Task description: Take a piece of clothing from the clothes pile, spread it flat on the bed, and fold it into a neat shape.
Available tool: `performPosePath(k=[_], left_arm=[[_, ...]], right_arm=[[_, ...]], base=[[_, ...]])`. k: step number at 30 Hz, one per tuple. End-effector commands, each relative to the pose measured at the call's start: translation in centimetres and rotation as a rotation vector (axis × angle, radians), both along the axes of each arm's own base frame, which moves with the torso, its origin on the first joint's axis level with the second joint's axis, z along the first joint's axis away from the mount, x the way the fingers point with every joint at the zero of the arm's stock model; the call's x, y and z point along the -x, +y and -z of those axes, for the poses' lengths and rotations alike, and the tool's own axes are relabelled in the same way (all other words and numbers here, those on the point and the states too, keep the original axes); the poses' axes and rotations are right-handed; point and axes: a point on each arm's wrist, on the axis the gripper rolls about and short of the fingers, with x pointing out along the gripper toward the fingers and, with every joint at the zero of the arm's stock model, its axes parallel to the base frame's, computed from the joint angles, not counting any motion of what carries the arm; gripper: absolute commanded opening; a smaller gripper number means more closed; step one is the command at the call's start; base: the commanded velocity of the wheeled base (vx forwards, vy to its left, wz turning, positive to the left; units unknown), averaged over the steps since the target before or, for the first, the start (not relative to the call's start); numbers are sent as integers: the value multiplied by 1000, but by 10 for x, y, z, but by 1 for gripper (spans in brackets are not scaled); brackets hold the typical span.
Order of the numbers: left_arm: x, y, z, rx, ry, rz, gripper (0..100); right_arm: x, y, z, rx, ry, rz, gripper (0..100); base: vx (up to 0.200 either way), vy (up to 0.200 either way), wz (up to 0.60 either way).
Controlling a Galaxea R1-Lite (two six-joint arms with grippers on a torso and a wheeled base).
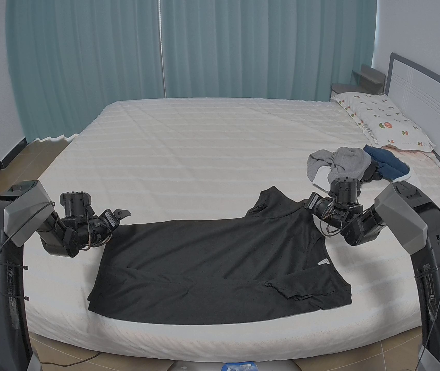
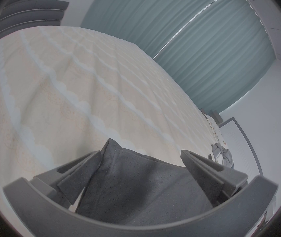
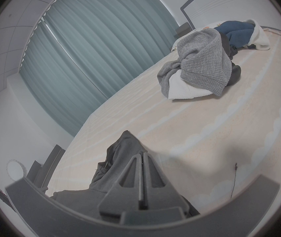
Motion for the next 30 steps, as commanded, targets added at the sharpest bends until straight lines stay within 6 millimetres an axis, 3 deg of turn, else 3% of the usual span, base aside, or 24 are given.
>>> performPosePath(k=[1, 16, 23, 26, 30], left_arm=[[-1, 0, 5, 1, 11, 0, 0], [0, 10, 2, -34, -2, -86, 0], [-1, 14, -5, -52, -65, -132, 0], [0, 16, -16, -30, -86, -148, 0], [-1, 19, -30, 12, -117, -176, 0]], right_arm=[[0, 0, 1, 1, 2, 0, 0], [-1, -1, 0, -1, -8, 1, 0], [-3, -6, -18, -17, -97, 8, 0], [-3, -13, -25, -23, -127, 21, 0], [6, -15, -19, -27, -110, 0, 0]], base=[[0, 0, 0], [0, 0, 0], [0, 0, 0], [0, 0, 0], [0, 0, 0]])
